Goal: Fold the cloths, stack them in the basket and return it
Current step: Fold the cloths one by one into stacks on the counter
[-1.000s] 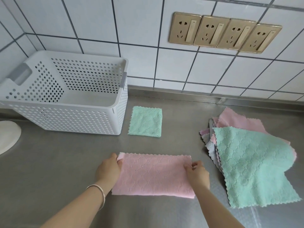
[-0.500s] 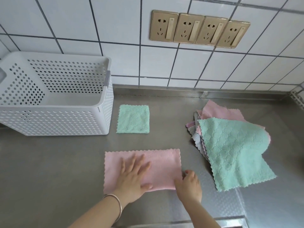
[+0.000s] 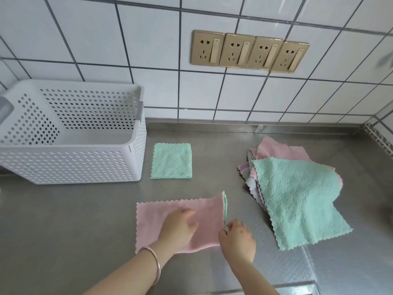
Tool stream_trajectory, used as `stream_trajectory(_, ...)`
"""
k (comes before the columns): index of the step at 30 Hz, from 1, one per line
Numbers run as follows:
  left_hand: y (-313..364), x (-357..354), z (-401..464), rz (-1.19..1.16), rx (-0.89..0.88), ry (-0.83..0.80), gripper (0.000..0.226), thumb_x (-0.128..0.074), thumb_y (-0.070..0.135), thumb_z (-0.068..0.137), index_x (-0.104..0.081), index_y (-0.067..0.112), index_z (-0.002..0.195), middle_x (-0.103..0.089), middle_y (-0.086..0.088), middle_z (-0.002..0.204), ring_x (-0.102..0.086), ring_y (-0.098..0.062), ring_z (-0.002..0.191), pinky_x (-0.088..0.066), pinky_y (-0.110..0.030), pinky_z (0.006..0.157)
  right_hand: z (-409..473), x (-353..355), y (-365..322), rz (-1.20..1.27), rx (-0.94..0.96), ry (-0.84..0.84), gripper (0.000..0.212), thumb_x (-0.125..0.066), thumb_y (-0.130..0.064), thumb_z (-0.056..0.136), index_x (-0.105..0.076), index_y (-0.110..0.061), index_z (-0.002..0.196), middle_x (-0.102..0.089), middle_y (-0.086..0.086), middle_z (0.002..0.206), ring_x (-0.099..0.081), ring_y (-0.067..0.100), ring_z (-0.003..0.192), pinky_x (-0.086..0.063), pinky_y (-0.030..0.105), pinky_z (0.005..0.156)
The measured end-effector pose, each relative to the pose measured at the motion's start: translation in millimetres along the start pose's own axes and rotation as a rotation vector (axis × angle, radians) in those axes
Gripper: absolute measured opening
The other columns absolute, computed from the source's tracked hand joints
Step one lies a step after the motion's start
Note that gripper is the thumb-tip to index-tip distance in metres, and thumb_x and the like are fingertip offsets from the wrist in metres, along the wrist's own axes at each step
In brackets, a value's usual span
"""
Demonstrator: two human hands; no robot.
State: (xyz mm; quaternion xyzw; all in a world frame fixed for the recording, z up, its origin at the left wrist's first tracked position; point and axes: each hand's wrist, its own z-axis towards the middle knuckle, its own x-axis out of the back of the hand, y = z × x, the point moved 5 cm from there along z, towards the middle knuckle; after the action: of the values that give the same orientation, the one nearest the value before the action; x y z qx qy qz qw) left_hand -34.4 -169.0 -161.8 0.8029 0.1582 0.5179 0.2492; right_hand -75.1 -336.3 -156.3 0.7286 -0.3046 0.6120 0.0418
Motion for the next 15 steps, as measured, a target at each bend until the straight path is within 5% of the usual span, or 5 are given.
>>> stream_trajectory(2,14,12,-2,-0.337,0.071,-0.019,0.033,-0.050,0.031,0.093,-0.057,0.028,0.125,-0.060,0.010,0.127,-0.055,-0.009,0.115,-0.038,-0.020,0.095,-9,6,-19,0.106,0.163,0.122,0.022,-0.067,-0.018,0.069,-0.046,-0.022,0.073,-0.058,-0.002,0.075,-0.063,0.027,0.073,-0.037,0.031,0.059)
stream_trajectory(4,24,24,-4,-0.483,0.081,0.004,0.018,-0.051,0.029,0.092,-0.069,0.029,0.093,-0.070,0.009,0.097,-0.061,-0.007,0.092,-0.044,-0.026,0.087,-21,9,-40,0.140,0.347,0.242,0.024,-0.069,-0.013,0.055,-0.048,-0.020,0.063,-0.053,-0.004,0.059,-0.057,0.024,0.050,-0.029,0.026,0.048)
stream_trajectory(7,22,38,-7,-0.461,0.128,0.073,0.039,-0.049,0.027,0.093,-0.046,0.021,0.054,-0.050,0.005,0.056,-0.046,-0.009,0.058,-0.035,-0.026,0.059,-40,13,-75,0.134,0.603,0.373,0.013,-0.046,-0.015,0.054,-0.048,-0.022,0.065,-0.050,-0.005,0.057,-0.048,0.019,0.052,-0.023,0.022,0.055)
stream_trajectory(12,-21,50,-14,-0.432,0.322,0.123,0.040,-0.041,0.014,0.094,-0.043,0.014,0.054,-0.044,-0.003,0.055,-0.039,-0.012,0.055,-0.028,-0.027,0.052,-60,-9,-102,0.162,0.906,0.336,0.030,-0.055,-0.013,0.053,-0.054,-0.020,0.082,-0.049,-0.005,0.085,-0.040,0.017,0.073,-0.026,0.023,0.062)
stream_trajectory(15,-49,55,-22,-0.512,0.372,0.190,0.031,-0.040,0.009,0.094,-0.050,0.008,0.064,-0.047,-0.019,0.068,-0.046,-0.024,0.069,-0.032,-0.030,0.064,-60,-29,-99,0.146,0.874,0.218,0.071,-0.064,-0.020,0.044,-0.052,-0.017,0.114,-0.052,-0.003,0.120,-0.047,0.016,0.097,-0.035,0.023,0.079)
